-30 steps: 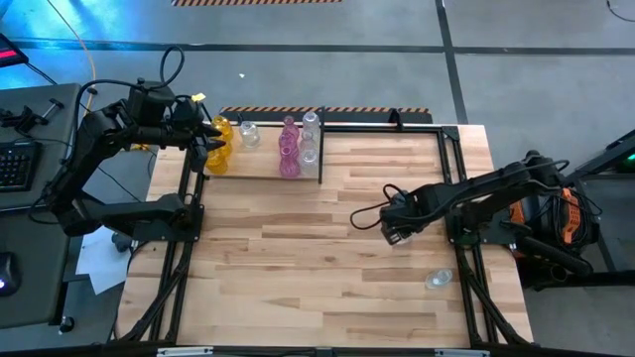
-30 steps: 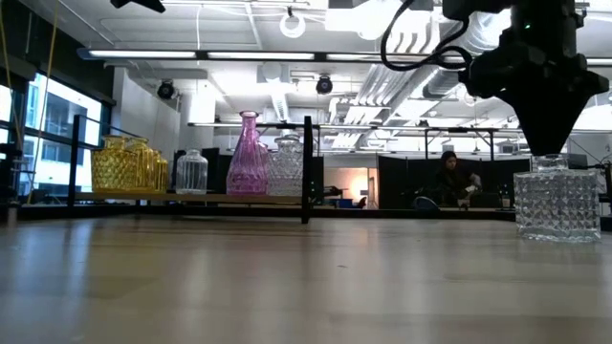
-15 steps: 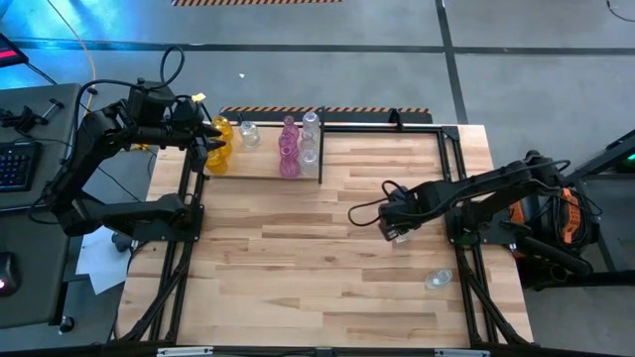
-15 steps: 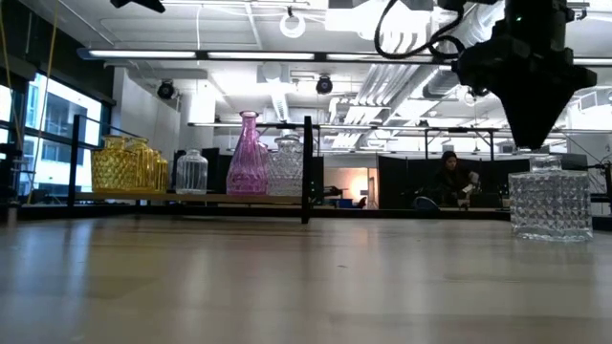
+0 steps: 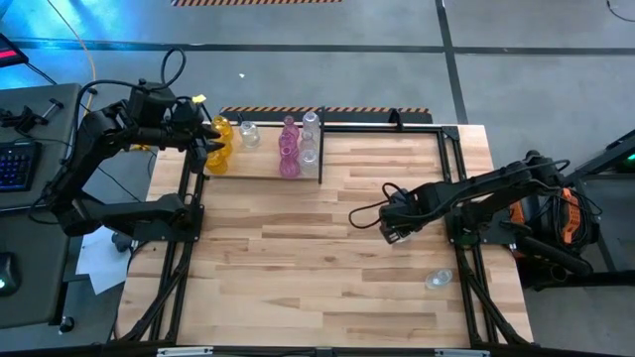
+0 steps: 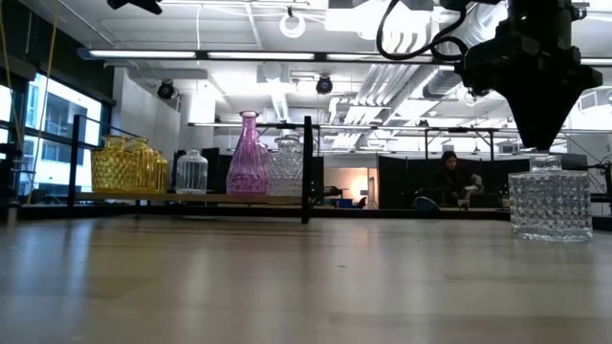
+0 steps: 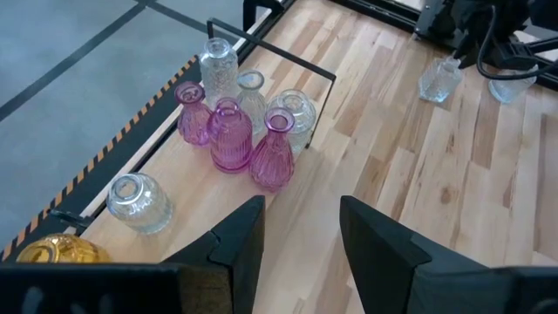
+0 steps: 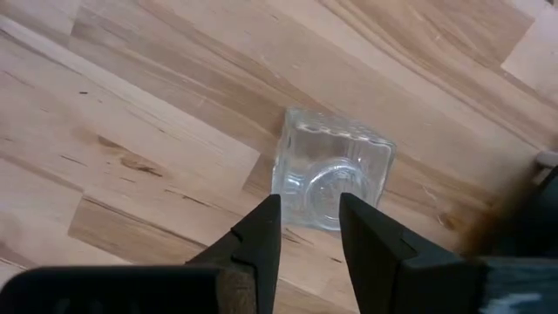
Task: Sort vases onto shelf
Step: Put the transparent vase on the shelf aligned with the left transparent vase
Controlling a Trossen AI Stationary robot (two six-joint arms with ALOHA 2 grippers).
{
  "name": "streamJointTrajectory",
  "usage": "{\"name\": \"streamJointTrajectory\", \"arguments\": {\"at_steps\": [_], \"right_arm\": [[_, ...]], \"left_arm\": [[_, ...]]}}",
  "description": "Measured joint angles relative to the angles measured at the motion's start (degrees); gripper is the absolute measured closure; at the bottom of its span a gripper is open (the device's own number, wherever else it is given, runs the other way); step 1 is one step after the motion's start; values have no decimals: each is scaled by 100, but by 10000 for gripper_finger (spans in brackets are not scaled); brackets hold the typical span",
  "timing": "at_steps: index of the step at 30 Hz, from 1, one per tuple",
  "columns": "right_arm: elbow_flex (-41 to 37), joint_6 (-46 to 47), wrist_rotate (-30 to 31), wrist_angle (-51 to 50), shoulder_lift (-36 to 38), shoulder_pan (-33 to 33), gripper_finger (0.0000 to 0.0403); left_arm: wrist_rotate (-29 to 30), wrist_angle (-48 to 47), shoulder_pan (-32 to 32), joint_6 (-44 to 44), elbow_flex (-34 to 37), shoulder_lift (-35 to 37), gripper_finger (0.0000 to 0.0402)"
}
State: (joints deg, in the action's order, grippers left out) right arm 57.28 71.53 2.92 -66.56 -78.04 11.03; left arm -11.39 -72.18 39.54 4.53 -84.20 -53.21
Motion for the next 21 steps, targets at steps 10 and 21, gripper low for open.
{"name": "streamJointTrajectory", "arguments": {"at_steps": [10, 21], "right_arm": [[-522, 98, -184, 663, 2, 26, 304], [-705, 198, -226, 1874, 11, 28, 321]], "left_arm": [[-1, -21, 1, 2, 4, 169, 261], [-103, -38, 1, 0, 4, 265, 261]]}}
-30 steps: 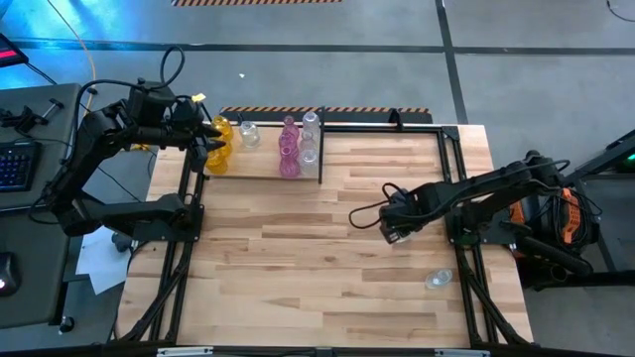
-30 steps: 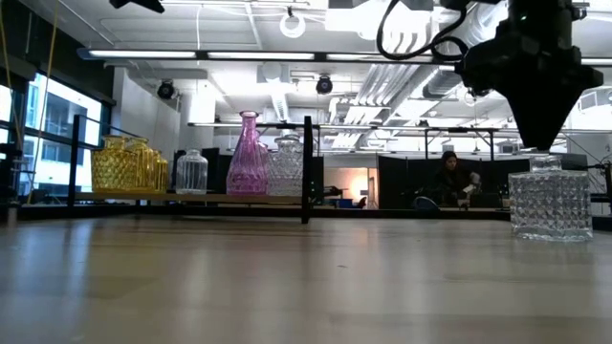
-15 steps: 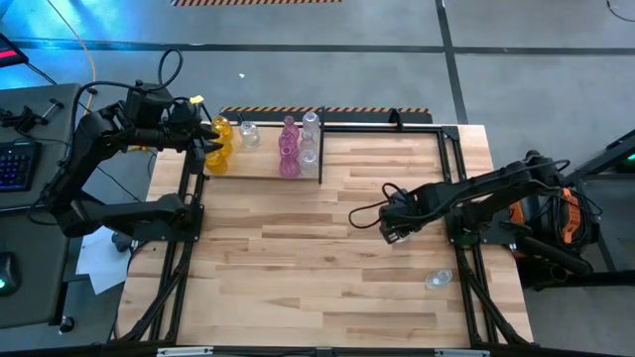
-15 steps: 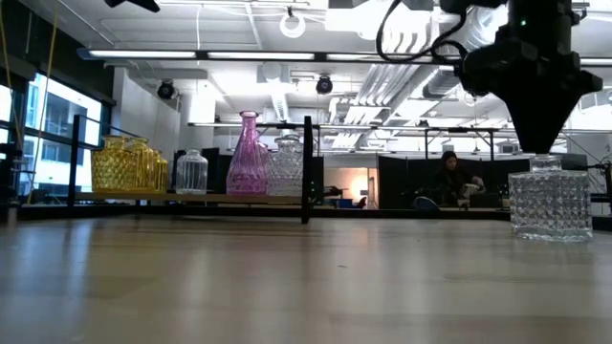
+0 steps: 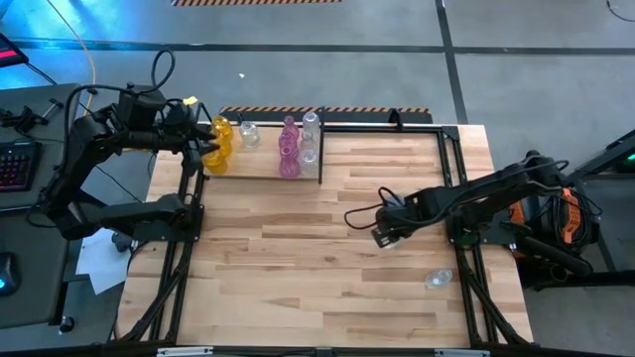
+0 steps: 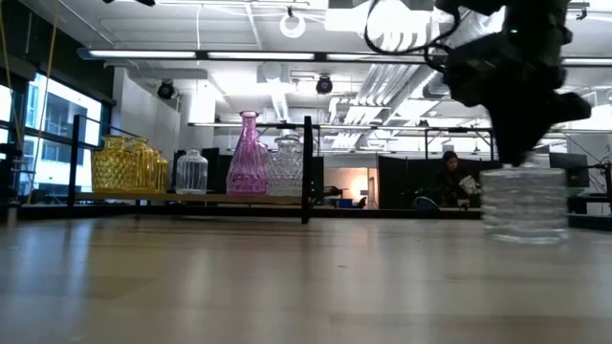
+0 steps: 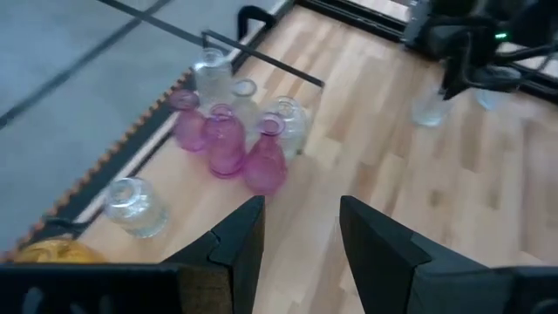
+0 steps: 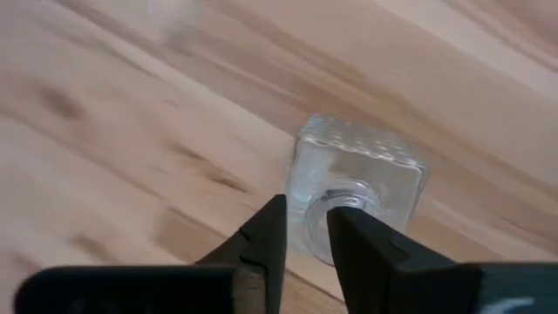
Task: Sort vases onto shelf
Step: Put the transparent vase on the shelf aligned with the left transparent vase
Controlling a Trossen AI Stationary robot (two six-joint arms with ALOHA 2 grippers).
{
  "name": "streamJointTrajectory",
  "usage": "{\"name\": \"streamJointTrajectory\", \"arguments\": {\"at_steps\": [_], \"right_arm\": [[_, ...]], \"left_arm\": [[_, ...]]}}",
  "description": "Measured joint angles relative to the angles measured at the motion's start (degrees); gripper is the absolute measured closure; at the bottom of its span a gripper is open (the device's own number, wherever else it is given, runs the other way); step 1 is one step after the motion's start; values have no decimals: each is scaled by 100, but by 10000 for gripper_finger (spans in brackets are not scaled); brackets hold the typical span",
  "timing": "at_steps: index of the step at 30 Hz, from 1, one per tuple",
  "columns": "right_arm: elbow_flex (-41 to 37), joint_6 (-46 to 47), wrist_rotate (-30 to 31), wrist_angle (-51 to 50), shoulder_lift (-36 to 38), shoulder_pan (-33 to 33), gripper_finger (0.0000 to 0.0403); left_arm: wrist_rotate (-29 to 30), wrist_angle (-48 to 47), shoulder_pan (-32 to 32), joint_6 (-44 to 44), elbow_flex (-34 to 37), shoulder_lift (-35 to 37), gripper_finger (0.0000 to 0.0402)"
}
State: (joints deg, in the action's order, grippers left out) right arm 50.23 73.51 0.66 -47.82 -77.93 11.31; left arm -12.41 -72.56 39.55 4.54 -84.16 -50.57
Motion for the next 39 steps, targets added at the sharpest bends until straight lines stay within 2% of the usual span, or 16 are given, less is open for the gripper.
{"name": "streamJointTrajectory", "arguments": {"at_steps": [4, 8, 12, 15, 19, 21, 25, 28, 33, 39], "right_arm": [[-21, -183, 296, 835, -98, -46, 357], [8, -556, 222, 1800, -526, -138, 394], [111, -855, -11, 3107, -1208, -229, 393], [607, -1275, -45, 3363, -1770, -331, 395], [1789, -2170, -217, 2986, -2478, -554, 400], [2587, -2693, -264, 2412, -2882, -690, 400], [4330, -3689, -295, 906, -3649, -945, 402], [5386, -4320, -520, 224, -4190, -1130, 402], [6609, -4904, -1114, 64, -4924, -1375, 403], [7610, -5231, -1744, -105, -5701, -1491, 403]], "left_arm": [[-524, -76, 0, 5, 0, -68, 261], [-562, -76, 0, 7, 0, -103, 261], [-559, -76, 0, 7, 0, -81, 261], [-558, -74, 0, 11, 0, -68, 261], [-559, -130, 0, 148, 20, -52, 261], [-561, -117, 0, 235, 208, -37, 261], [-561, -170, 0, 256, 878, 178, 261], [-562, -126, 0, 251, 1521, 433, 261], [-734, 141, -2, 17, 2614, 790, 261], [-998, 949, -159, -442, 3915, 1174, 261]]}}
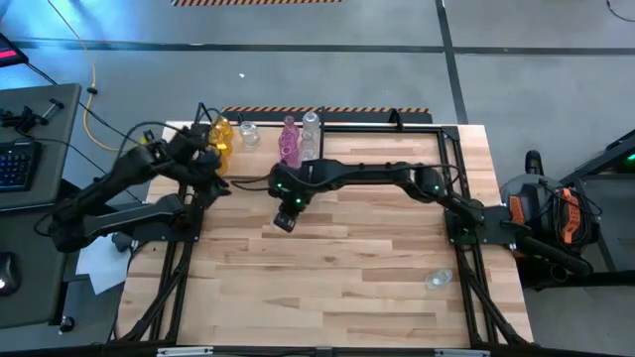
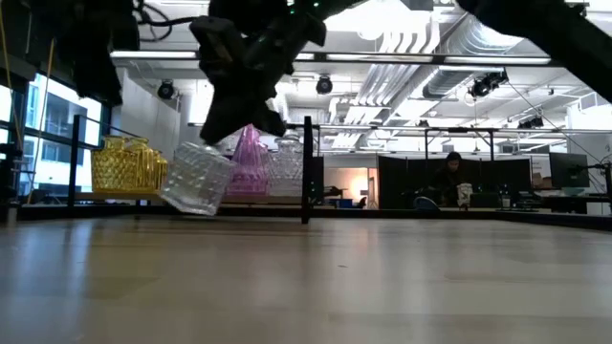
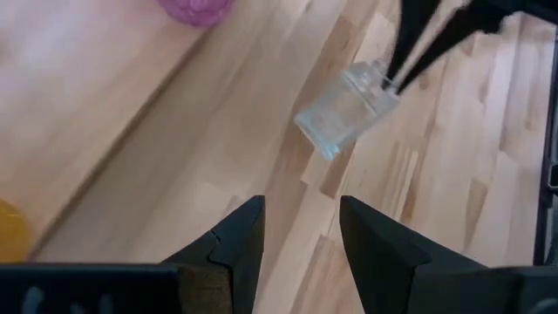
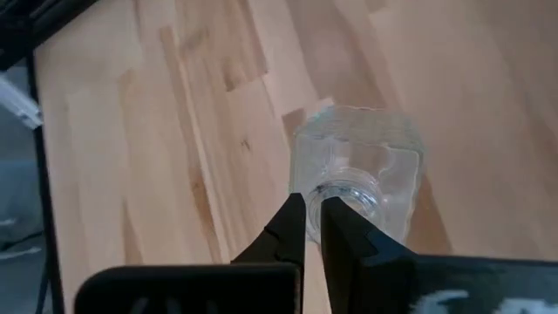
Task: Sort vases onto shelf
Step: Put the transparent vase on the shelf aligned with the left transparent vase
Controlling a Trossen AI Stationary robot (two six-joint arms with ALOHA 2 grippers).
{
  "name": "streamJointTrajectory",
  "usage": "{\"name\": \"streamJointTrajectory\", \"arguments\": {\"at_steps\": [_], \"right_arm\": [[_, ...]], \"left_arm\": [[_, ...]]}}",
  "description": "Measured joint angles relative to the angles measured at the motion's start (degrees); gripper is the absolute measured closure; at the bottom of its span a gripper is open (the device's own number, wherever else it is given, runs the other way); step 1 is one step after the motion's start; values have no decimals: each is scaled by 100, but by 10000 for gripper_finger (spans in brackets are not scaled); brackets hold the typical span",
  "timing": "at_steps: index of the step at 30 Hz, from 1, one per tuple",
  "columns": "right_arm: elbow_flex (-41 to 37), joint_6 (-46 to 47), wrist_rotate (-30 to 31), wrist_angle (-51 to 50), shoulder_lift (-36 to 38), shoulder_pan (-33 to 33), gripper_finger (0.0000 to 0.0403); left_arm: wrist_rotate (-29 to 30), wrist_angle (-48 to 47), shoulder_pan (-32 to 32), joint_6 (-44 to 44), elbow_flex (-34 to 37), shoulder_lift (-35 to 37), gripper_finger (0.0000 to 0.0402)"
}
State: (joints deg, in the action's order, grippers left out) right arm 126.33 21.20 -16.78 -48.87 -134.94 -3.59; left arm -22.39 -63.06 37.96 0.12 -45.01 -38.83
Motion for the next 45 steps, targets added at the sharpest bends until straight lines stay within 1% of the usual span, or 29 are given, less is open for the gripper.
{"name": "streamJointTrajectory", "arguments": {"at_steps": [3, 6, 9, 14, 21, 27, 30, 33, 39, 45], "right_arm": [[353, -170, -151, -41, -222, 0, 403], [461, -220, -256, -96, -297, 2, 403], [478, -224, -299, -128, -307, 1, 403], [484, -328, -325, -123, -307, -15, 403], [484, -372, -325, -225, -307, -29, 403], [484, -470, -342, -409, -307, -50, 403], [484, -479, -423, -482, -305, -53, 403], [484, -527, -446, -491, -298, -50, 403], [487, -581, -447, -517, -294, -53, 403], [487, -567, -432, -534, -290, -59, 403]], "left_arm": [[-3, 596, -202, -376, 538, 90, 261], [-4, 1194, -480, -757, 985, 93, 261], [-24, 1816, -830, -1162, 1134, -32, 261], [104, 2935, -1597, -1817, 1396, -233, 261], [1025, 3557, -2641, -2410, 1861, -649, 261], [1594, 4785, -3300, -3073, 2415, -881, 261], [1832, 5285, -3480, -3351, 2614, -1036, 261], [1873, 5485, -3595, -3522, 2699, -1268, 261], [2013, 6018, -3738, -3550, 2699, -1852, 261], [2013, 6435, -3743, -3651, 2701, -2334, 261]]}}
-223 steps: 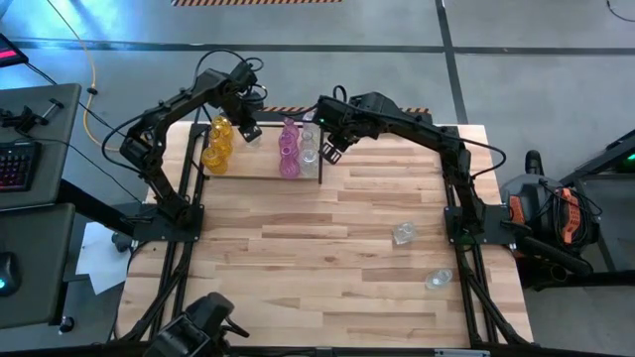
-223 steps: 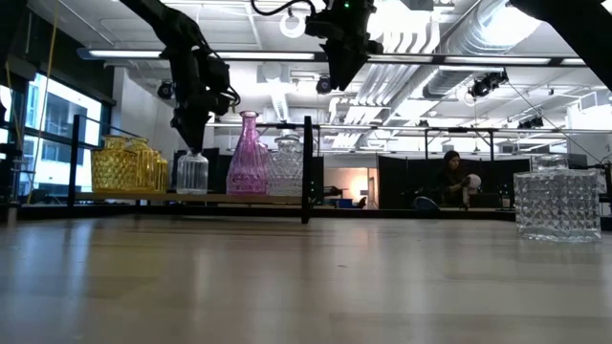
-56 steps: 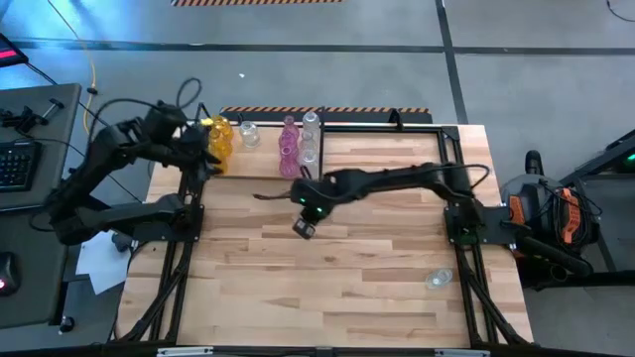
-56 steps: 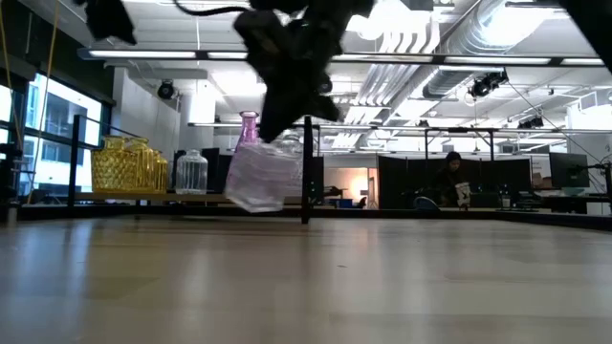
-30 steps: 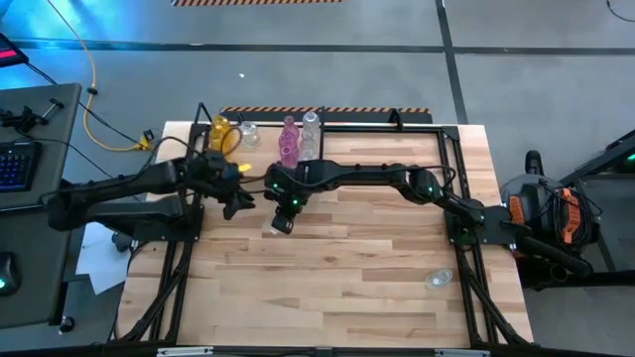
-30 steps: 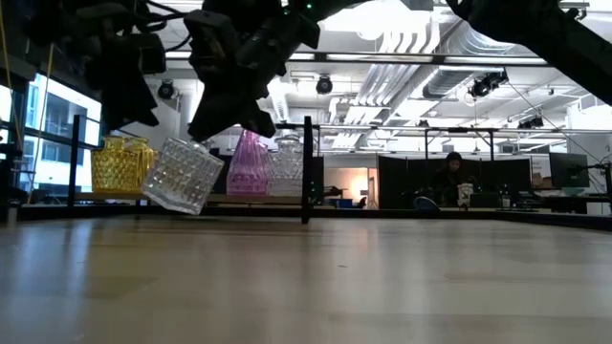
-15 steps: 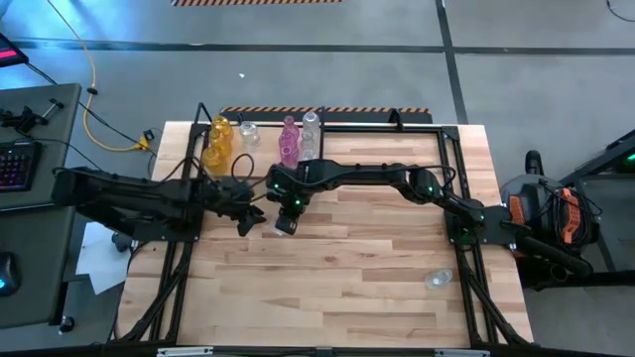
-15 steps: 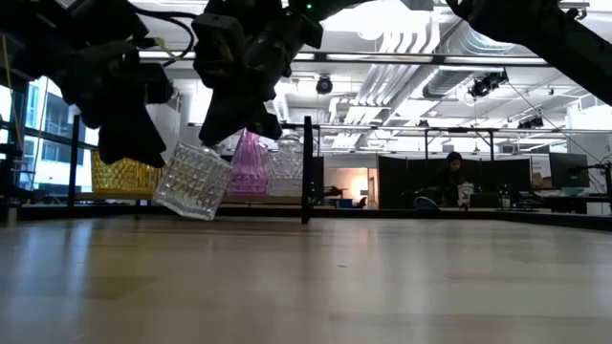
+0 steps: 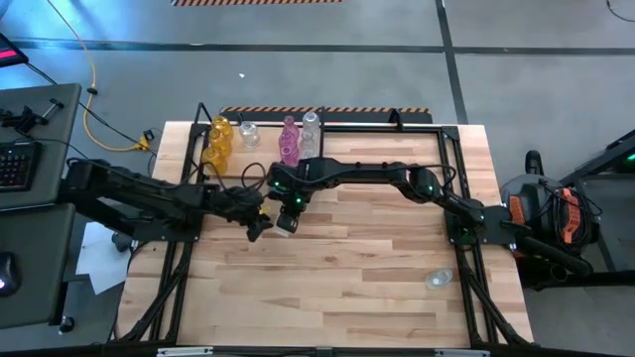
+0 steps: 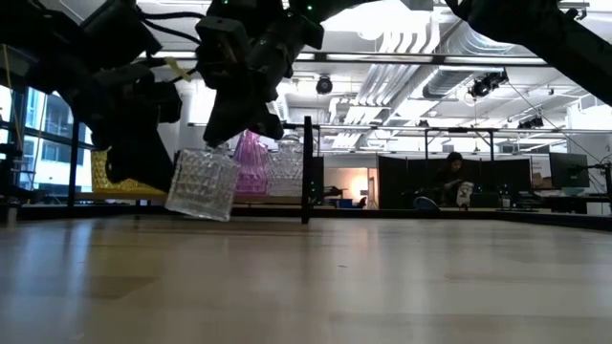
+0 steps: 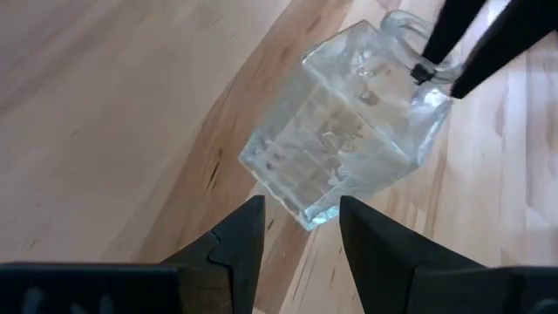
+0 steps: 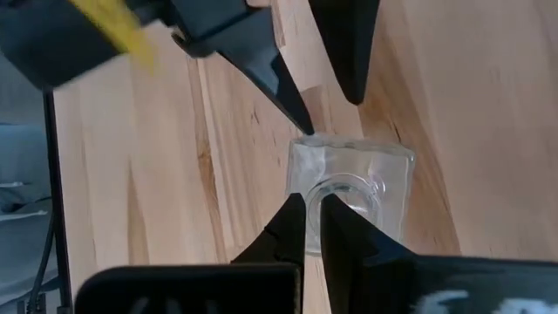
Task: Sort vases onto shelf
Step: Put the transparent vase on the shelf aligned with the left transparent vase
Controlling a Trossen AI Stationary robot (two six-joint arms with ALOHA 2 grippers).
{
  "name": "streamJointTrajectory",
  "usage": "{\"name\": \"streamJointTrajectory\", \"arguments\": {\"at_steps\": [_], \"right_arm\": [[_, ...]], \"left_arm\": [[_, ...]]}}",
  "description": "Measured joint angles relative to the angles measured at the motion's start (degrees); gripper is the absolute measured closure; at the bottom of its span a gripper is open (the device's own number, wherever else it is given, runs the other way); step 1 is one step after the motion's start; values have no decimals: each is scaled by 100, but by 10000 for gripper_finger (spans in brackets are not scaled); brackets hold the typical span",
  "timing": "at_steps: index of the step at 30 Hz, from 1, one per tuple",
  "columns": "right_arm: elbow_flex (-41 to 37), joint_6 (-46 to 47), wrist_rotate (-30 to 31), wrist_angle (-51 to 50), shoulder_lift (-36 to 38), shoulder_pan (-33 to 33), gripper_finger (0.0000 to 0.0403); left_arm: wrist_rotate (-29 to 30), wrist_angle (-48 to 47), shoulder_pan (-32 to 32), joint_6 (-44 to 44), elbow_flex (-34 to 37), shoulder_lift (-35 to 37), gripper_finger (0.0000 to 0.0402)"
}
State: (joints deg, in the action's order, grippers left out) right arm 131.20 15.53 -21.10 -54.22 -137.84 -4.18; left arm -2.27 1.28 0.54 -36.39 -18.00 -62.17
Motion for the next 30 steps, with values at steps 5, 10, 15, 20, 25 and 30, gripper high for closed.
{"name": "streamJointTrajectory", "arguments": {"at_steps": [5, 10, 15, 20, 25, 30], "right_arm": [[0, 3, -108, 52, 2, 11, 397], [0, 4, -176, 57, 2, 11, 383], [2, -3, -47, 48, 4, 11, 367], [2, -58, 142, 50, 4, 11, 360], [2, -55, 161, 52, 4, -19, 359], [2, -23, 157, 106, 36, -103, 359]], "left_arm": [[-15, 21, 2, -1, -2, -132, 261], [-59, 24, 4, -6, -2, -132, 261], [-157, -4, 4, -3, -2, 1, 261], [-158, -150, 26, 11, -2, 291, 261], [-194, -482, 26, 218, -4, 645, 261], [-592, -658, 26, 1051, -184, 915, 261]]}}
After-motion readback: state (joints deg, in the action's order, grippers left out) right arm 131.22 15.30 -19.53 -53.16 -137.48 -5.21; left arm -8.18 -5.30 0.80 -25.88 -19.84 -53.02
